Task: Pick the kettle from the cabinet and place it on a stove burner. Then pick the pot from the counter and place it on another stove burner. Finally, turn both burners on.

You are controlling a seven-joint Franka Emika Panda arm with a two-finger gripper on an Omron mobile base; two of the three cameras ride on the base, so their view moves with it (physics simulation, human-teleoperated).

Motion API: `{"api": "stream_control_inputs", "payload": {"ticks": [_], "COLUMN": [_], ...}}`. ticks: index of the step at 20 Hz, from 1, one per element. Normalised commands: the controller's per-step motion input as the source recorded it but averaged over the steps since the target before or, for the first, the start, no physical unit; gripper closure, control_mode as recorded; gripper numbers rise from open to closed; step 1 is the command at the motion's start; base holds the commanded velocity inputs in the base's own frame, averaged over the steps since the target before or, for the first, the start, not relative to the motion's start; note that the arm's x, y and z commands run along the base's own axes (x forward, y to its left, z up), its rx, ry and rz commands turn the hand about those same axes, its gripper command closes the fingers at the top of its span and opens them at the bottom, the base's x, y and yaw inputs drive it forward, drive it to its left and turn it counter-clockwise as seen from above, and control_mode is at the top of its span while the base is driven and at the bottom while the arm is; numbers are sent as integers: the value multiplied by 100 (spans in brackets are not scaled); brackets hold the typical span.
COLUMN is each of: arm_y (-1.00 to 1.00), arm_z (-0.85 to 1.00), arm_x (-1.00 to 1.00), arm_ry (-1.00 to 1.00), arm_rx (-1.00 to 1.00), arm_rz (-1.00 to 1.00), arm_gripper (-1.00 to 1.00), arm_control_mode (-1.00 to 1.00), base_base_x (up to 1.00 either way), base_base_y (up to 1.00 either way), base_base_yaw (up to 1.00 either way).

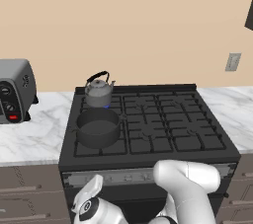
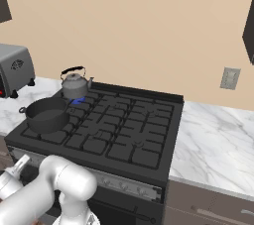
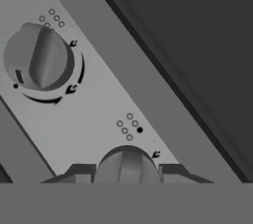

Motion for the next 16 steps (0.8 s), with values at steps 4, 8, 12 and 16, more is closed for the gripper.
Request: {"api": "stream_control_inputs", "payload": {"ticks": [4, 8, 12, 16], "arm_y": [0, 0, 1, 4], "arm_z": [0, 0, 0, 0], "arm_x": [0, 0, 0, 0], "arm_ry": [3, 4, 4, 4], "arm_rx": [-23, -22, -19, -13], "arm_rz": [-1, -1, -2, -2], "arm_gripper": [100, 100, 100, 100], "arm_control_mode": [-100, -100, -100, -100], "base_base_x": [0, 0, 0, 0], "base_base_y": [0, 0, 0, 0], "base_base_yaw": [0, 0, 0, 0]}}
